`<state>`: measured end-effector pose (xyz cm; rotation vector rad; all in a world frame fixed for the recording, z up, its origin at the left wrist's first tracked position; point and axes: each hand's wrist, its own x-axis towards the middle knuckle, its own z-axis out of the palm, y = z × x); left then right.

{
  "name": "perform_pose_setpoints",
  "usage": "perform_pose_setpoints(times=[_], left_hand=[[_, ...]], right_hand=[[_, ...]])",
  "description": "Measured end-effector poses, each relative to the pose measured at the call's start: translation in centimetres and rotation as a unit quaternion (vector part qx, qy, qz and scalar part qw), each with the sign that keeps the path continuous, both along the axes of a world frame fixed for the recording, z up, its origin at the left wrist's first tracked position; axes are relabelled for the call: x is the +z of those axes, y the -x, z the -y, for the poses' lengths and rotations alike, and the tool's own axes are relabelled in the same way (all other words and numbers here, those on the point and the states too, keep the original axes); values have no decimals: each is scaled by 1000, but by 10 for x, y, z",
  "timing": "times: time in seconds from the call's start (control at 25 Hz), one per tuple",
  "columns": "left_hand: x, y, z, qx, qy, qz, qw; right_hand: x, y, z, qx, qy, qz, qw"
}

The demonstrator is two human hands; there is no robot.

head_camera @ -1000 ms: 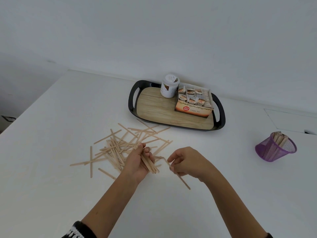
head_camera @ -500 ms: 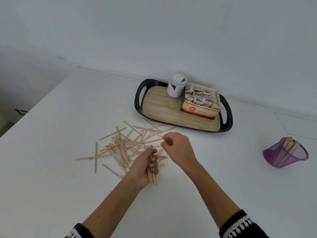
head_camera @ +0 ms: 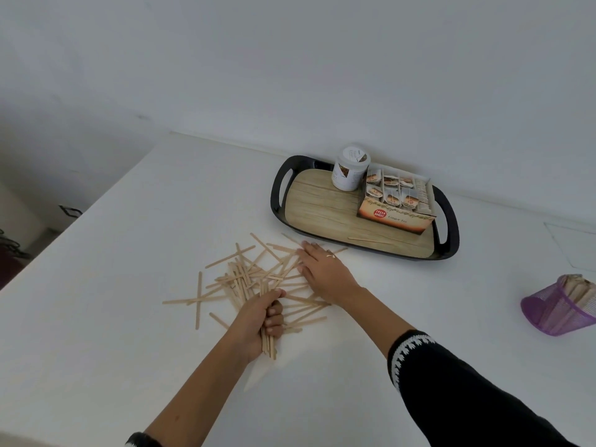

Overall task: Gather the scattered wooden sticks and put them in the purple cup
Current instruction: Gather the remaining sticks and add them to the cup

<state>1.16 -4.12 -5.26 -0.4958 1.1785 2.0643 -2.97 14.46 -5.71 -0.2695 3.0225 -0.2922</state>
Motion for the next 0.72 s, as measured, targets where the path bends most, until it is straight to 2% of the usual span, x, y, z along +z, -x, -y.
perform_pose_setpoints(times=[0.28, 0.36, 0.44, 0.52, 0.64, 0.72], left_hand=[[-2, -2, -1, 3, 16, -14, 1000], [-3, -2, -2, 3, 21, -17, 1000], [-2, -2, -3, 1, 26, -17, 1000], [-3, -2, -3, 1, 29, -18, 999], [-3, -2, -4, 0, 32, -23, 999], [-3, -3, -4, 0, 33, -27, 999]], right_hand=[[6, -62, -23, -37, 28, -69, 997], [11, -73, -26, -53, 79, -64, 993], [17, -78, -36, -103, 151, -94, 979], [21, -81, -53, -167, 149, -113, 968], [16, -87, -76, -205, 76, 8, 976], [10, -93, -76, -203, 77, 47, 975]])
